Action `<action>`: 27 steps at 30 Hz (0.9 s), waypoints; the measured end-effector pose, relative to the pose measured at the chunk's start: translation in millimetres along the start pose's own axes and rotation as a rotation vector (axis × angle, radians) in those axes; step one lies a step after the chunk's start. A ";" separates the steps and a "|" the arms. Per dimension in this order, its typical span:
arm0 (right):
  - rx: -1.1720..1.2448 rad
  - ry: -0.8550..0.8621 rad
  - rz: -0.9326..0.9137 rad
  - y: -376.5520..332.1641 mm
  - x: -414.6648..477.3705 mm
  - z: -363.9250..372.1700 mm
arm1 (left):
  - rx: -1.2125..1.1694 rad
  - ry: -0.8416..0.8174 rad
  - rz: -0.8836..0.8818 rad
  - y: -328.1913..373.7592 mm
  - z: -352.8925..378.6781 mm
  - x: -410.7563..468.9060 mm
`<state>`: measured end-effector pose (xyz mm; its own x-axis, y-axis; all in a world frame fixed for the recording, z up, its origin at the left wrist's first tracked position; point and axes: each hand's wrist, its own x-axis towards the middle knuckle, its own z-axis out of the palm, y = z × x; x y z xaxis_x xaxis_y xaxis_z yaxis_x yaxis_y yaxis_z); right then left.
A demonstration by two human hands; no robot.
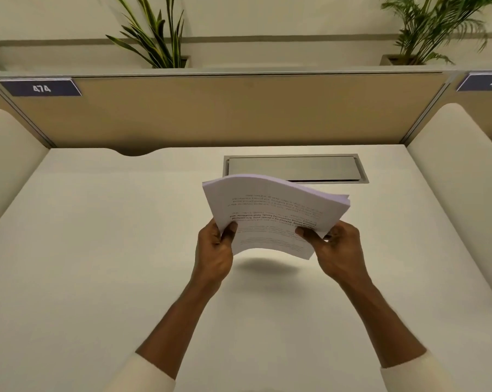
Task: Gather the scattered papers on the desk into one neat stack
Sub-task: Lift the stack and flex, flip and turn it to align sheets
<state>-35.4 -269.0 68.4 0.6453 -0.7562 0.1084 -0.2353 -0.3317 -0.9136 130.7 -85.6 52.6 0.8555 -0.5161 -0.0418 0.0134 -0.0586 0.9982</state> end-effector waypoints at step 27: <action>-0.108 0.080 0.187 42.8 -34.7 29.3 | 0.038 0.104 -0.034 -64.6 8.3 -26.0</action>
<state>-46.6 -240.4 14.0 0.5246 -0.8510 -0.0244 -0.4248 -0.2368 -0.8738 103.4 -75.5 -11.1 0.9042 -0.4214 -0.0693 0.0256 -0.1085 0.9938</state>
